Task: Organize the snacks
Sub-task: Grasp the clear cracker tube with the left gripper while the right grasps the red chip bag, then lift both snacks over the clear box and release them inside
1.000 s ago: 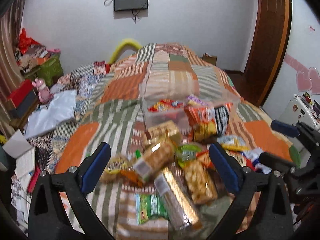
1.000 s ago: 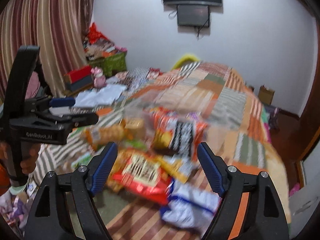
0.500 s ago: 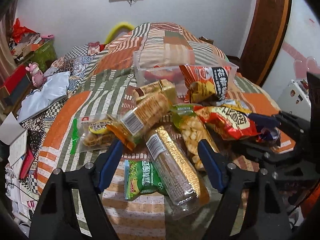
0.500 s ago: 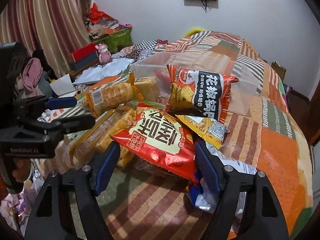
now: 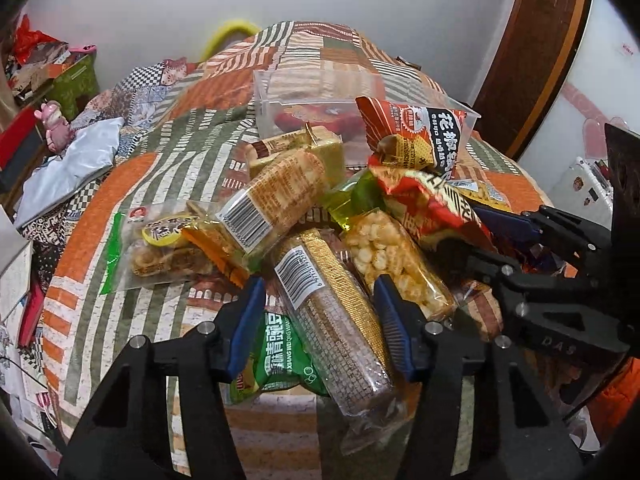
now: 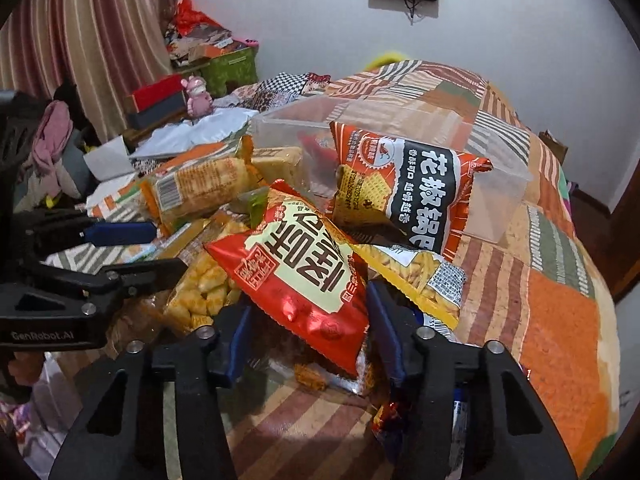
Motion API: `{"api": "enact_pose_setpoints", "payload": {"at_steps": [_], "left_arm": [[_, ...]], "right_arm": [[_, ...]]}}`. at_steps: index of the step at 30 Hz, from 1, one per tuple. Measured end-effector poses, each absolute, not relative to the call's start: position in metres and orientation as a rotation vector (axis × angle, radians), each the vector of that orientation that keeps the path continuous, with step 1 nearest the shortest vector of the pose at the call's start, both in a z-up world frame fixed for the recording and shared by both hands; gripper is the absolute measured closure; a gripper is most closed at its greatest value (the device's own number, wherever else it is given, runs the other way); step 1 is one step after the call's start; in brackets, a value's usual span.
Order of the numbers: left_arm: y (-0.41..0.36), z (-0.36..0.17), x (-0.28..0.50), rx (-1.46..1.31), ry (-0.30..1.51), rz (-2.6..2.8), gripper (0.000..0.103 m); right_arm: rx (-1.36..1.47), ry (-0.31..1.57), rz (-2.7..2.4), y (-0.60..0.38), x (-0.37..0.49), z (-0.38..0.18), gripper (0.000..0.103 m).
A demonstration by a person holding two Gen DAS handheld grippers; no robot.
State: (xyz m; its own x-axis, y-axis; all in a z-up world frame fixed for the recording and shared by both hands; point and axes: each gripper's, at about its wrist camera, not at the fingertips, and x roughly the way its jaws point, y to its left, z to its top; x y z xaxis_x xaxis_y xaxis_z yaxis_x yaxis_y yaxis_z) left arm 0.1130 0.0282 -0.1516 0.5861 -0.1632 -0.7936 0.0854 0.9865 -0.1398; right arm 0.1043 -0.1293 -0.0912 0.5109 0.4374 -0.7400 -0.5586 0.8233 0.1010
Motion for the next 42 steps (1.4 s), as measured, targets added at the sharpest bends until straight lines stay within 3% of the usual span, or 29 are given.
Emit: {"api": "enact_pose_setpoints", "payload": {"at_steps": [8, 19, 26, 34, 42], "left_arm": [[0.03, -0.154, 0.115, -0.131, 0.972, -0.185, 0.058], [0.014, -0.161, 0.115, -0.044, 0.963, -0.153, 0.058], [0.007, -0.152, 0.103, 0.013, 0.933, -0.167, 0.069], [0.014, -0.139, 0.088, 0.002, 0.909, -0.156, 0.072], [0.017, -0.138, 0.095, 0.0, 0.928, -0.143, 0.079]], "right_arm": [[-0.093, 0.82, 0.622, -0.145, 0.1, -0.081, 0.062], [-0.065, 0.765, 0.646, -0.153, 0.088, -0.062, 0.066], [-0.043, 0.724, 0.648, -0.164, 0.078, -0.049, 0.068], [-0.008, 0.705, 0.641, -0.178, 0.076, -0.04, 0.076], [0.036, 0.737, 0.639, -0.189, 0.084, -0.045, 0.077]]}}
